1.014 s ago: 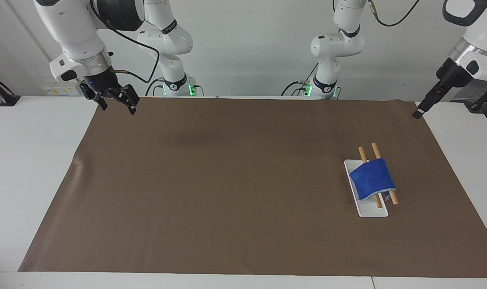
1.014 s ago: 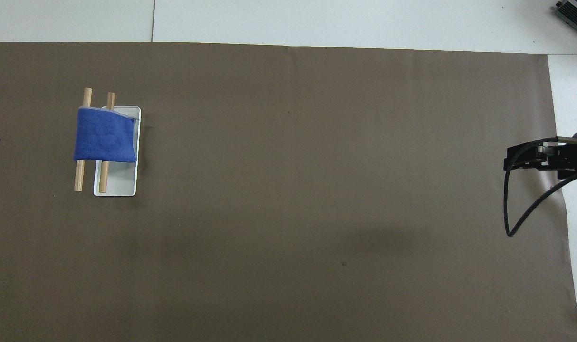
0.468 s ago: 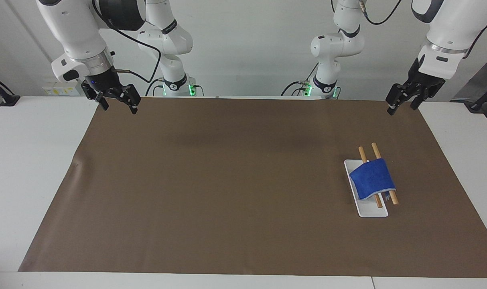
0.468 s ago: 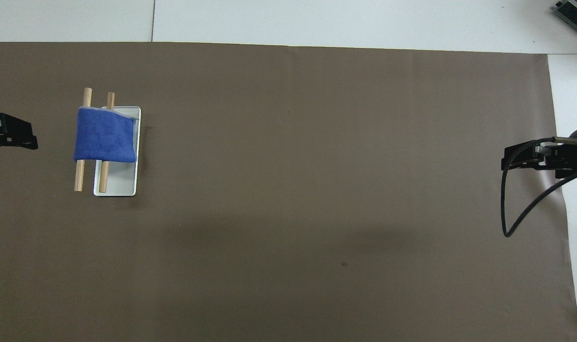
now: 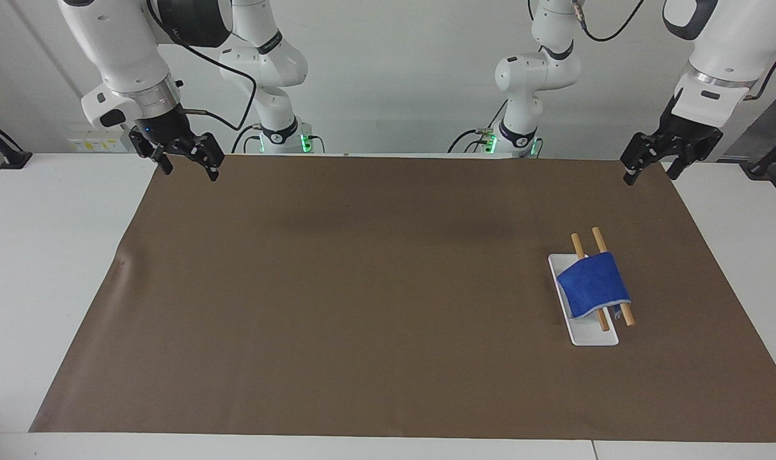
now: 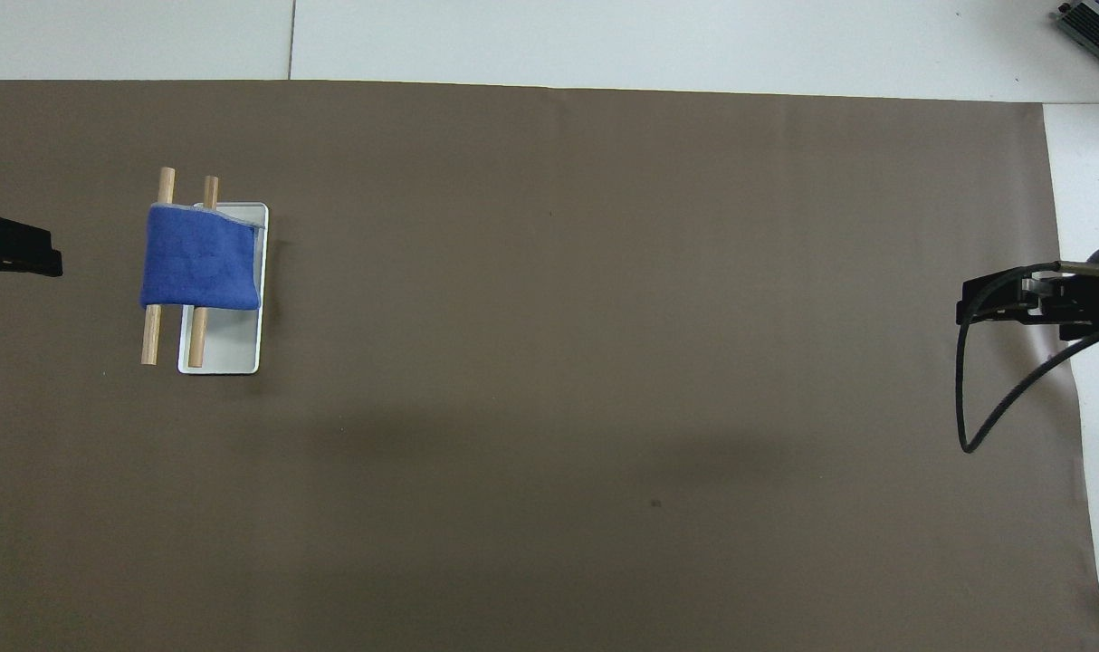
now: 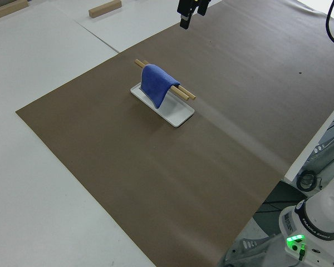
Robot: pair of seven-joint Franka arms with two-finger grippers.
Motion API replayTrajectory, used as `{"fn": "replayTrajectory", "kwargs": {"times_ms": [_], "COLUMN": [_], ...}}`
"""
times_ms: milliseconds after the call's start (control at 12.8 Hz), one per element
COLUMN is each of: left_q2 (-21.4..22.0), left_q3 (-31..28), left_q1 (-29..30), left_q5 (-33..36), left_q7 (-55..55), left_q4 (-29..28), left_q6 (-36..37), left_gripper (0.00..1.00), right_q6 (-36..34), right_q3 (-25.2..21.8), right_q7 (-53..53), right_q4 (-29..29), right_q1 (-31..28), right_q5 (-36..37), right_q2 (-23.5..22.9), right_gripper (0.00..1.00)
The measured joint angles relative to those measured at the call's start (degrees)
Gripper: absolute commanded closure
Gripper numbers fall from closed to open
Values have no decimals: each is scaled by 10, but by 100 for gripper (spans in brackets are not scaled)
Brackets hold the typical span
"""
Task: Right arm passes towel to left arm to hang
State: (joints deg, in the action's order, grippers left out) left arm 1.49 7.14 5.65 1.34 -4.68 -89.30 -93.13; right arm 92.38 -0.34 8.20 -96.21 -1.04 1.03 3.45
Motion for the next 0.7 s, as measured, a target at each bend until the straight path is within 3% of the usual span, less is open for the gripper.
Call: {"fn": "replayTrajectory", "kwargs": {"times_ms": [702], "left_q2": [0], "left_q3": [-5], "left_q1": [1], "left_q5": [0], "left_q7": [26], "left_q4": [0], "left_q6": [-1], "left_gripper": [0], "right_q6": [0], "right_q3": [-2], "right_q7": [0], "right_q4": [0], "right_q1": [-1], "right_q5": [0], "right_q2": [0], "right_gripper": [0]}}
